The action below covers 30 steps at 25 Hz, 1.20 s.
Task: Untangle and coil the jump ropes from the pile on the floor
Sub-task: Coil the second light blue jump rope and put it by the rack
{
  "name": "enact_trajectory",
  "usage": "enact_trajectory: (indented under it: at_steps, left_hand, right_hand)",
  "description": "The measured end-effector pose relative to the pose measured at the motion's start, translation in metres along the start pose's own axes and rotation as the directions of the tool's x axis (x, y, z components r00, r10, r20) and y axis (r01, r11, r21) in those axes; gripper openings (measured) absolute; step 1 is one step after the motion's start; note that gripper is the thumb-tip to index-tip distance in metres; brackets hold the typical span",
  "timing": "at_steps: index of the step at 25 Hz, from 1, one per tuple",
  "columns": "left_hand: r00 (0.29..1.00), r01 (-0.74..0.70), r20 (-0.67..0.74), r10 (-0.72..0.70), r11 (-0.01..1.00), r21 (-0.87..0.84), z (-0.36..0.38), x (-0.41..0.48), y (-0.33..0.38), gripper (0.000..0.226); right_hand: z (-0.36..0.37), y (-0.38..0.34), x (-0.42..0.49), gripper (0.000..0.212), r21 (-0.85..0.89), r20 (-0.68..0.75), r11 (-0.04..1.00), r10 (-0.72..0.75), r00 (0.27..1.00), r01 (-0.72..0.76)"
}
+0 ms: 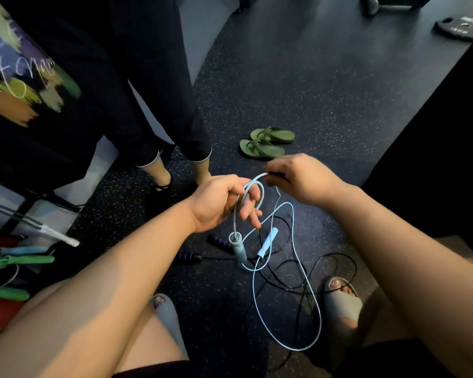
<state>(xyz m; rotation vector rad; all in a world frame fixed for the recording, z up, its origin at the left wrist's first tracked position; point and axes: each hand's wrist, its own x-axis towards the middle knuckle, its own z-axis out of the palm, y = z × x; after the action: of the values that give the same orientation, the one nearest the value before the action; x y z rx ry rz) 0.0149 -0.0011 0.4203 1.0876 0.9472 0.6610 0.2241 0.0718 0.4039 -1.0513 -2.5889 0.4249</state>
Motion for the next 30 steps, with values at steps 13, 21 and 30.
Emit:
enact_trajectory:
  at_steps: [13, 21, 30]
  left_hand:
    - [0.986, -0.119, -0.155, 0.065, 0.921, -0.37, -0.009, 0.007, 0.009, 0.034]
    - [0.986, -0.099, -0.16, 0.052, 0.948, -0.303, -0.009, 0.009, 0.003, 0.033]
    - [0.997, -0.039, -0.079, 0.008, 0.914, -0.403, -0.001, 0.004, 0.012, 0.033]
  right_hand:
    - [0.044, -0.014, -0.004, 0.026, 0.226, 0.407, 0.937, 0.156, 0.9, -0.265]
    - [0.041, -0.012, -0.004, 0.062, 0.223, 0.191, 0.944, 0.203, 0.96, -0.244]
    - [0.049, -0.021, -0.001, 0.027, 0.395, 0.208, 0.859, 0.261, 0.943, -0.325]
